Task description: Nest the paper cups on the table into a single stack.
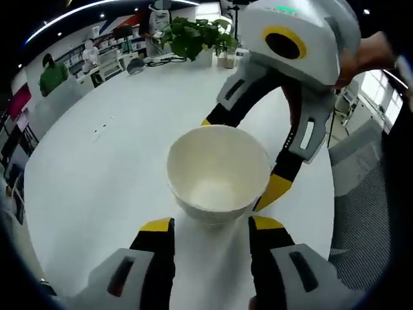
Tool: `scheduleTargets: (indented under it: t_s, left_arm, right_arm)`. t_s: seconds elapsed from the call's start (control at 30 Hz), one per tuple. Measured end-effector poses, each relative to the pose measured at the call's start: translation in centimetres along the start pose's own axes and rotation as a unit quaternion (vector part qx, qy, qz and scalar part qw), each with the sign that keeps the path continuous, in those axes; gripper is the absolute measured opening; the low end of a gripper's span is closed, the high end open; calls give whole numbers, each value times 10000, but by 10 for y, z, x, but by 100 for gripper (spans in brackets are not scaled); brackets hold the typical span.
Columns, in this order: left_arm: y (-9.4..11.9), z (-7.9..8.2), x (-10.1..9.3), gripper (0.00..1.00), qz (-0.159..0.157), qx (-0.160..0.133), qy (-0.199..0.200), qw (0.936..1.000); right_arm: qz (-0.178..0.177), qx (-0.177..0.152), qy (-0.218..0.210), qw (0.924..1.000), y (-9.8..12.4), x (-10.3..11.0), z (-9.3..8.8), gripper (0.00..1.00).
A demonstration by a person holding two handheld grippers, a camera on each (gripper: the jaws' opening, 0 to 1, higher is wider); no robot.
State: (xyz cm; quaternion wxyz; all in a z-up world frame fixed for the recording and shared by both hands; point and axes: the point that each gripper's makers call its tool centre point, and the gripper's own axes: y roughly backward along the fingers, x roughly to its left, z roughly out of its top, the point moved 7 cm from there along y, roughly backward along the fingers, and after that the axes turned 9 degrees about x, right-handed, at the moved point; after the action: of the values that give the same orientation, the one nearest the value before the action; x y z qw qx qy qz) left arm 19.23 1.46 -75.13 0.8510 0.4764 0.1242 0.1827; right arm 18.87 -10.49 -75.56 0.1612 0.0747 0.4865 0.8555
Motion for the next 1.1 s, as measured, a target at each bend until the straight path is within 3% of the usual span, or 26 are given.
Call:
scheduleTargets:
  t_s: [0.33,0.4,0.57,0.73,0.9,1.1]
  left_arm:
    - [28,-28,-5,57,395,-326,739,9960]
    - [36,-36,-10,59,511,-490,1007,9924]
    - [46,-46,-26,65,608,-875,1585,9816]
    - [50,-60,-42,66,657,-937,1694,9789]
    - [55,-63,-51,69,724,-1036,1678,9777]
    - [62,-66,-68,71,890,-1100,1596,9770]
  right_arm:
    - [-279,-267,-656,9971,17,15,-16,70]
    - [-354,-387,-918,9944,21,17,-23,70]
    - [-500,-362,-836,9946,30,27,-33,72]
    - [-528,-508,-846,9937,39,42,-37,77]
    - [-564,-592,-859,9929,51,57,-36,78]
    - [-664,-963,-1162,9863,69,77,-41,78]
